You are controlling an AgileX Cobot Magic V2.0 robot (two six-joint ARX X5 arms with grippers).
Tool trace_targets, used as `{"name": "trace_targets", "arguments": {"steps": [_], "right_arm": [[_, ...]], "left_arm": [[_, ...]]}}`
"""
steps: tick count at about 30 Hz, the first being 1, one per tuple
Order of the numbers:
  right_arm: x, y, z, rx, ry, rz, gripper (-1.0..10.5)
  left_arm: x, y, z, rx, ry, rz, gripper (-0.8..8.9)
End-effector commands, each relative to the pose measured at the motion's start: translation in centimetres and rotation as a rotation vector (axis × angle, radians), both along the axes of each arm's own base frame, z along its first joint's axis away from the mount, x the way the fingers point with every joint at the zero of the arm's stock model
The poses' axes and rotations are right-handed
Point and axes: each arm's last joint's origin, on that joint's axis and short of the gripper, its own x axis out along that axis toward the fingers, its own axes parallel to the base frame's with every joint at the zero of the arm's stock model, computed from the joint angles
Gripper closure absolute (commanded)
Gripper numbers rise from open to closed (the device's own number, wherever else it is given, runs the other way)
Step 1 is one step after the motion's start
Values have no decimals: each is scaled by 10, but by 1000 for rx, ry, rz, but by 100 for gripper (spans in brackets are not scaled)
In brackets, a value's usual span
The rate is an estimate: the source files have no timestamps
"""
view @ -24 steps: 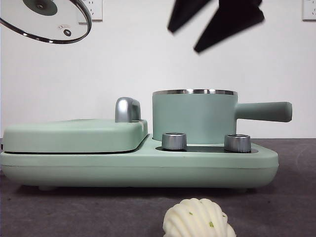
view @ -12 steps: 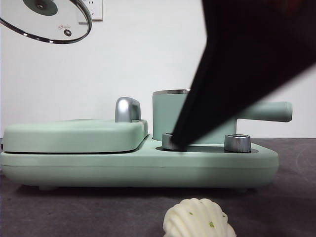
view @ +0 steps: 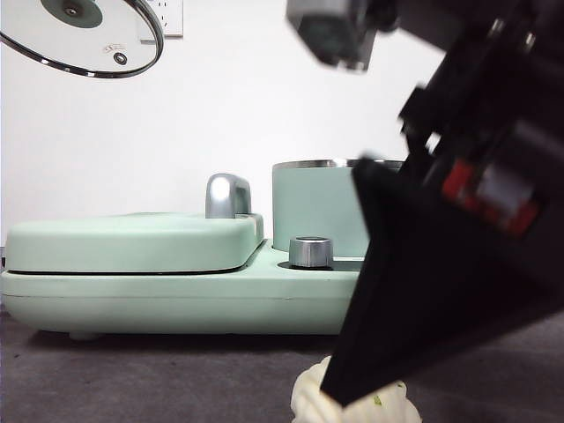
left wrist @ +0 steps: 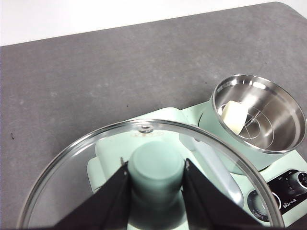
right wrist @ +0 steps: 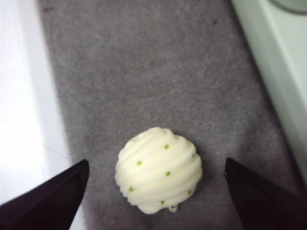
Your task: Put the buns in a small steamer
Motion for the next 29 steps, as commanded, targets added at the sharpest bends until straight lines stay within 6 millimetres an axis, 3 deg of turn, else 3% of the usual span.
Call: {"name": "trace_targets", "arguments": {"steps": [1, 9, 16, 22, 29], "right_arm": [[1, 7, -10, -24, 39, -2, 517], [4, 13, -26, -65, 78, -47, 669], [2, 7, -10, -9, 105, -122, 723], [-4, -16, 60, 19, 189, -286, 723], [9, -39, 138, 35, 214, -441, 722]], "left_arm": [[0, 0, 7, -8, -44, -5, 803], [0, 0, 7, -8, -43, -5, 803], [0, 0, 7, -8, -43, -5, 803], [0, 0, 7, -8, -44, -5, 803], [0, 0, 7, -6, -46, -6, 803]]}}
